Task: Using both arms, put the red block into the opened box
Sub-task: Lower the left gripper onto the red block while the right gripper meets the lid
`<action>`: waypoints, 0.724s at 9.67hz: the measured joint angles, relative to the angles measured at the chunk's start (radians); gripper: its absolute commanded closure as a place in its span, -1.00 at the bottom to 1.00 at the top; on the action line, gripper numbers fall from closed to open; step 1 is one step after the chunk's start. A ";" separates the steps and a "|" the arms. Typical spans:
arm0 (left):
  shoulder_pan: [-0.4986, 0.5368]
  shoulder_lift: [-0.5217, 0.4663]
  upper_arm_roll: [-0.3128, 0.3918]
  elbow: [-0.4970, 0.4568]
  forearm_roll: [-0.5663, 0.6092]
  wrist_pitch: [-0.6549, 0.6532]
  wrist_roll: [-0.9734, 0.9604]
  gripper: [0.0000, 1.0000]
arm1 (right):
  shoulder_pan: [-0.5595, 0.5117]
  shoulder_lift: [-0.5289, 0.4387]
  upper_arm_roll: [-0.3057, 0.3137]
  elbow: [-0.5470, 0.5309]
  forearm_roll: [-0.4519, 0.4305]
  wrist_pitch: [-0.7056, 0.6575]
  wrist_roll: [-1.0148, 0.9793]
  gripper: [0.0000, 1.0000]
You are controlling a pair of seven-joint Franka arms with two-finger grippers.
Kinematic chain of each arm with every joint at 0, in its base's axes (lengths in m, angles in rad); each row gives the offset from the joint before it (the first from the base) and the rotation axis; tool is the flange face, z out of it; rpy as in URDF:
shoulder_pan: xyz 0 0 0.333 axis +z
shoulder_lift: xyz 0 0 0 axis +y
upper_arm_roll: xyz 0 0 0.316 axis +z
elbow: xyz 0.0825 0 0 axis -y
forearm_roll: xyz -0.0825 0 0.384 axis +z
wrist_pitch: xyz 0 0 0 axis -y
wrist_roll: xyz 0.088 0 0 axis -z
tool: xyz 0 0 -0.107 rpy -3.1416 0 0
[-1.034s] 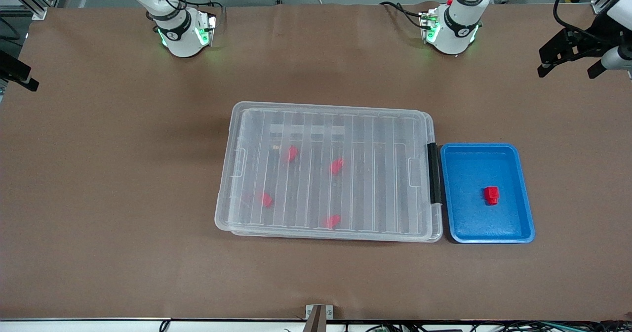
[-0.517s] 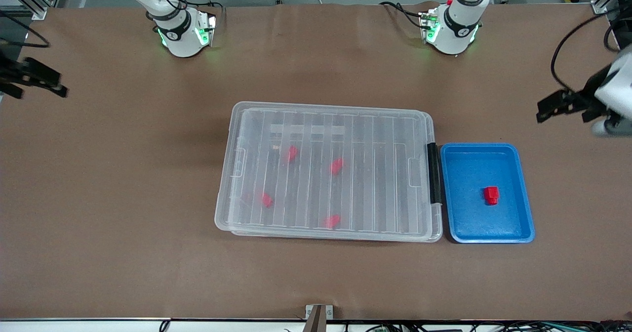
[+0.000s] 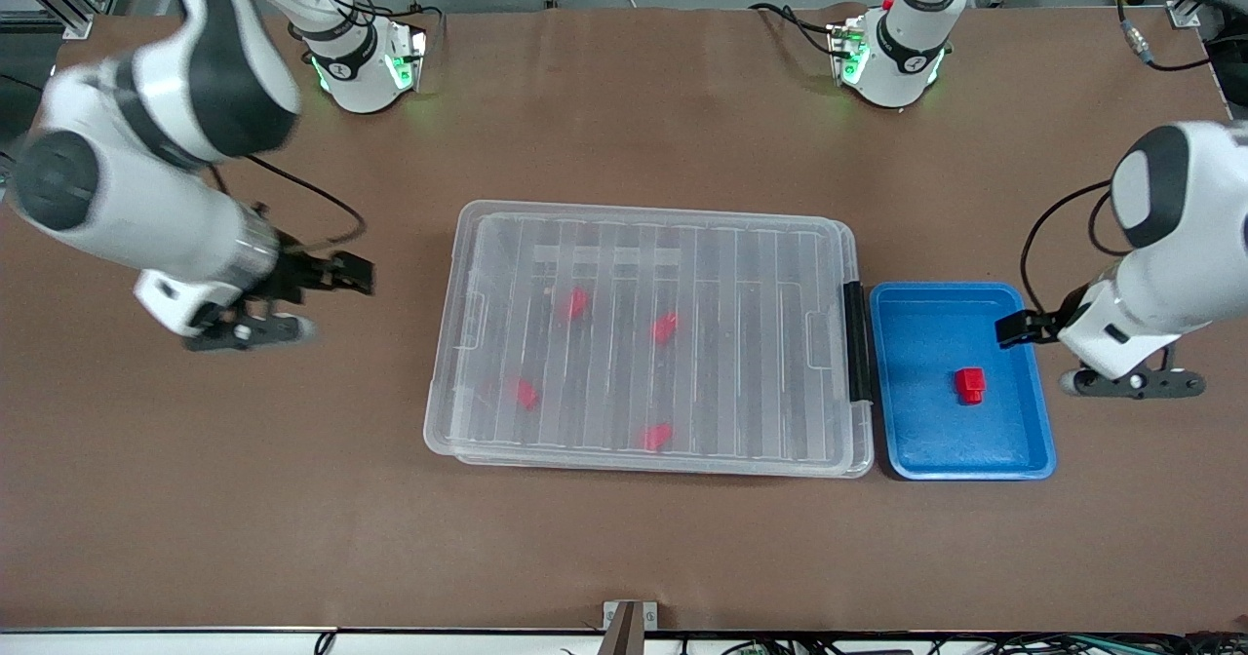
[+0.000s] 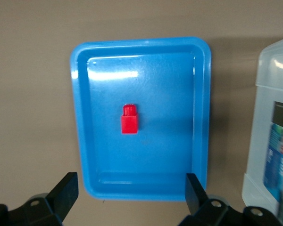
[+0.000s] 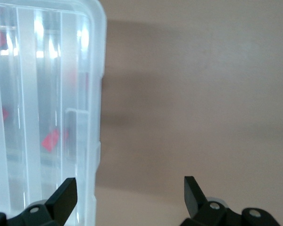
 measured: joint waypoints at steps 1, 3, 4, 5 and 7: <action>0.025 0.029 0.000 -0.036 0.029 0.071 0.001 -1.00 | 0.035 0.043 0.003 -0.001 -0.038 0.045 0.043 -1.00; 0.059 0.093 0.000 -0.071 0.093 0.156 0.006 -1.00 | 0.066 0.104 0.003 -0.002 -0.053 0.101 0.056 -1.00; 0.062 0.127 0.000 -0.077 0.096 0.176 0.006 -1.00 | 0.074 0.120 0.003 -0.004 -0.054 0.122 0.056 -1.00; 0.062 0.160 0.000 -0.080 0.096 0.195 0.006 -1.00 | 0.080 0.127 0.003 -0.011 -0.056 0.145 0.057 -1.00; 0.071 0.213 -0.001 -0.082 0.096 0.246 0.003 -0.92 | 0.080 0.135 0.001 -0.031 -0.062 0.179 0.059 -1.00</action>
